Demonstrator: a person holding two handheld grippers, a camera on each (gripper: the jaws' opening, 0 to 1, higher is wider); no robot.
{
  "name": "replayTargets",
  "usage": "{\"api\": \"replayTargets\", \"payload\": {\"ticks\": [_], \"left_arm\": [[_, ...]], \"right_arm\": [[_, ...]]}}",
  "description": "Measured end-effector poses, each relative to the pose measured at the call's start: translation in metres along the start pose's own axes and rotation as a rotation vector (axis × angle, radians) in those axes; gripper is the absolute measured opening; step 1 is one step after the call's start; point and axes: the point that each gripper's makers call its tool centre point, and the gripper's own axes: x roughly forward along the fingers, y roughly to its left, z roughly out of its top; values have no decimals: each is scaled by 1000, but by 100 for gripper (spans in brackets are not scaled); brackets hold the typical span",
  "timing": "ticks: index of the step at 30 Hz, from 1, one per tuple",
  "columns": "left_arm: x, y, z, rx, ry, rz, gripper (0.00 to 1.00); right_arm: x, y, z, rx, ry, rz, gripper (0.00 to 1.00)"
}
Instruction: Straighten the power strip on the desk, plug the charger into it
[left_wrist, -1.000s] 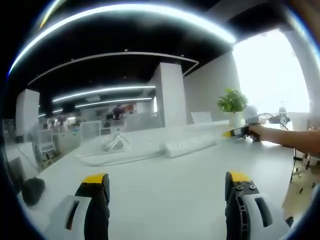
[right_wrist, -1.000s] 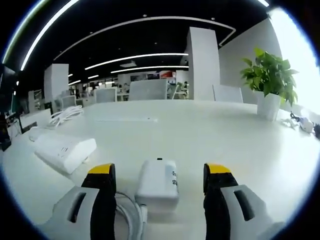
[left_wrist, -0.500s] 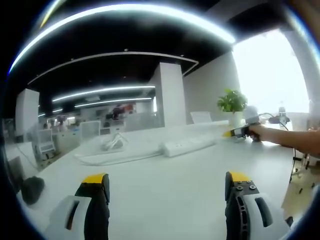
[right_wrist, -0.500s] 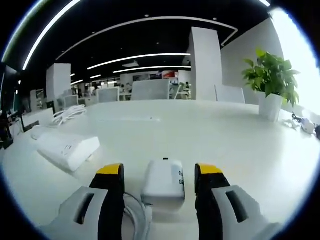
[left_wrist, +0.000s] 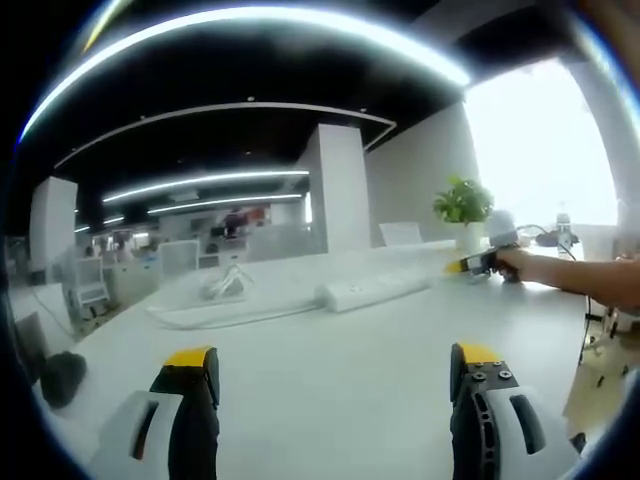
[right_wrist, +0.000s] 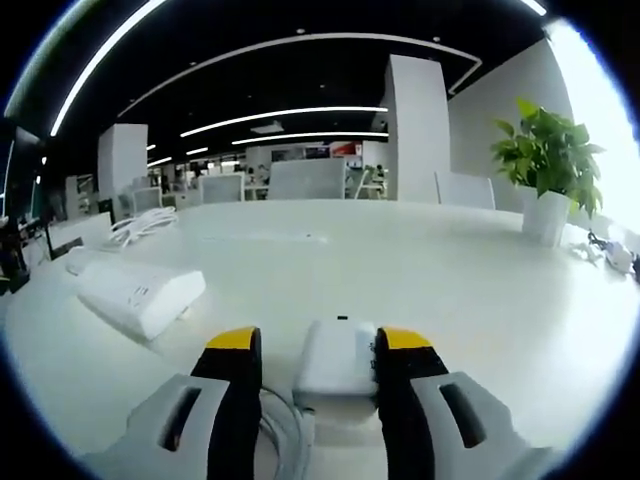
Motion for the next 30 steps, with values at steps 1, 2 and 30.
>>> {"api": "replayTargets", "payload": {"ticks": [1, 2, 30], "left_arm": [[0, 0, 0, 1, 0, 0, 99], [0, 0, 0, 0, 1, 0, 99], [4, -5, 3, 8, 2, -12, 99]], "right_arm": [[1, -1, 0, 1, 1, 0, 45], [2, -2, 0, 2, 1, 0, 45], [10, 2, 6, -52, -21, 60, 32]]}}
